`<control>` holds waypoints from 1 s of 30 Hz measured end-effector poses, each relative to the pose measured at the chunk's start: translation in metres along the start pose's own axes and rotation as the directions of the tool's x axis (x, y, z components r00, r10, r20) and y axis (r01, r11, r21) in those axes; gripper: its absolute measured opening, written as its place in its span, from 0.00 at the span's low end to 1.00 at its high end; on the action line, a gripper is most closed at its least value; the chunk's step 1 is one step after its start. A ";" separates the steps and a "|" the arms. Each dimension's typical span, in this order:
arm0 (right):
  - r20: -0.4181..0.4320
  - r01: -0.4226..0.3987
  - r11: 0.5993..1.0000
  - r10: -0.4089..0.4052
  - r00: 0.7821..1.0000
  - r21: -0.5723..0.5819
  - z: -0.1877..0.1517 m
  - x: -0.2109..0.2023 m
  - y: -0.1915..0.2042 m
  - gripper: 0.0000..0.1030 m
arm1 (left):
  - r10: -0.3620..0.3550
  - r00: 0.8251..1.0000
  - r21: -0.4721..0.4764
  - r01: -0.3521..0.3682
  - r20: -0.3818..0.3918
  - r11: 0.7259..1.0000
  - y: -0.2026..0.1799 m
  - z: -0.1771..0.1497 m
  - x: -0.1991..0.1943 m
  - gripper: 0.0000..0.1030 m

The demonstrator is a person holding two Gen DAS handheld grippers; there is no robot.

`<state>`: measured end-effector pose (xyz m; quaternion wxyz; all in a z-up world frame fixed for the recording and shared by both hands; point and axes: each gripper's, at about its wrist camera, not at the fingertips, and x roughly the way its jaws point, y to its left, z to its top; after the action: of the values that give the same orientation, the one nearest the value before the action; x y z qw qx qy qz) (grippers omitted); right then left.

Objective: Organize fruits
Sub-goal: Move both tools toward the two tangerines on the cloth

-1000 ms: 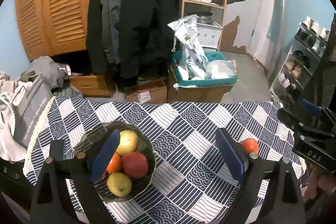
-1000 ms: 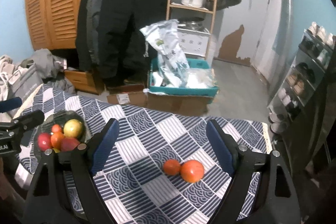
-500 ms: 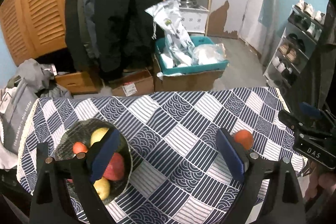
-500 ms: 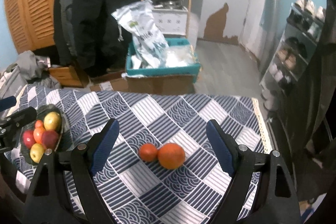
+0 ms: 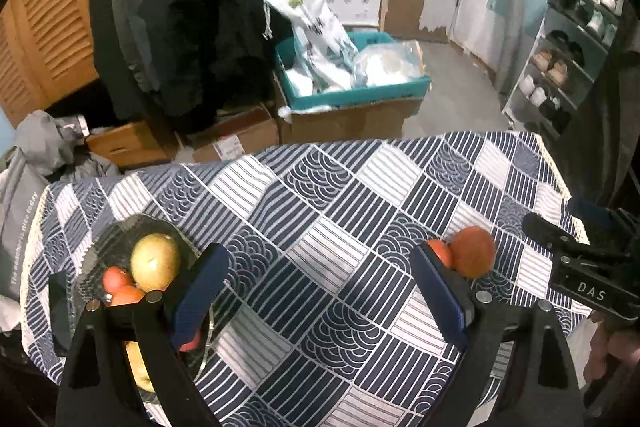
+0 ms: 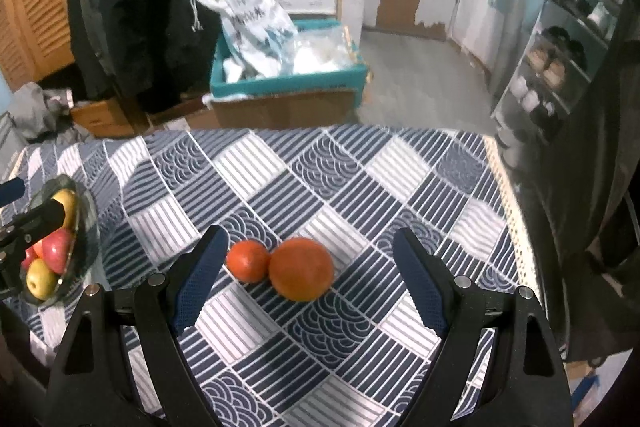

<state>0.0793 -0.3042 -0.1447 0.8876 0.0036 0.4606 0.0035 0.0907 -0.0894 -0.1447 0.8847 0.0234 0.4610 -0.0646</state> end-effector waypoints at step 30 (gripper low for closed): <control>-0.234 -0.086 0.990 0.111 0.966 0.115 -0.031 0.119 -0.016 0.81 | -0.015 0.994 0.039 0.019 -0.108 0.999 -0.029 0.000 0.088 0.91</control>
<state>0.1223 -0.3187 -0.2603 0.8228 0.0723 0.5632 0.0241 0.1363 -0.1261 -0.2164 0.8574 0.0405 0.5068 -0.0801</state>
